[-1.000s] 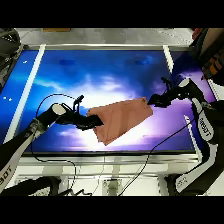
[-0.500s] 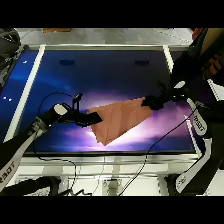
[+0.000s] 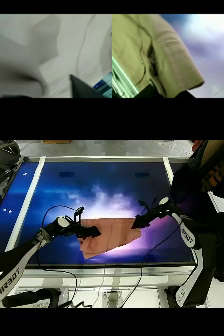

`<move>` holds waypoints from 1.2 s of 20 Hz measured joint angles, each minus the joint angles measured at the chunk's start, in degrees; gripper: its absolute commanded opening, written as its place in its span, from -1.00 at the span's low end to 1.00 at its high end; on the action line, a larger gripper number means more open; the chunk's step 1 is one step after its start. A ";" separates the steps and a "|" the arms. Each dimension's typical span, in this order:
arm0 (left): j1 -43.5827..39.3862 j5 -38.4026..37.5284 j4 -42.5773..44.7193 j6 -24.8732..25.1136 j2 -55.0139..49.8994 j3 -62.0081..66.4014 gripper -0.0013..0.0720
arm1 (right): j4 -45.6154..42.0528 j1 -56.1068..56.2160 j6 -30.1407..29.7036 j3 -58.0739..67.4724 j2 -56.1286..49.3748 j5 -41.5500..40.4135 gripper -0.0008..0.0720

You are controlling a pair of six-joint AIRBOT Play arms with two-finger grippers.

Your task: Fold the clothes and pants, and hang the long-sleeved shirts on hangers.

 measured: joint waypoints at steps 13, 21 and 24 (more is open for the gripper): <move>7.34 -6.75 2.25 7.06 12.70 10.05 0.83 | -1.79 -5.90 3.23 3.23 14.88 -1.01 -0.94; 8.24 -10.71 8.52 7.63 23.06 10.67 0.83 | -16.44 -24.92 15.15 3.65 29.09 -1.84 -0.94; 8.26 -10.95 11.08 7.63 26.12 10.69 0.83 | -20.09 -35.04 20.11 3.65 35.32 -4.83 -0.94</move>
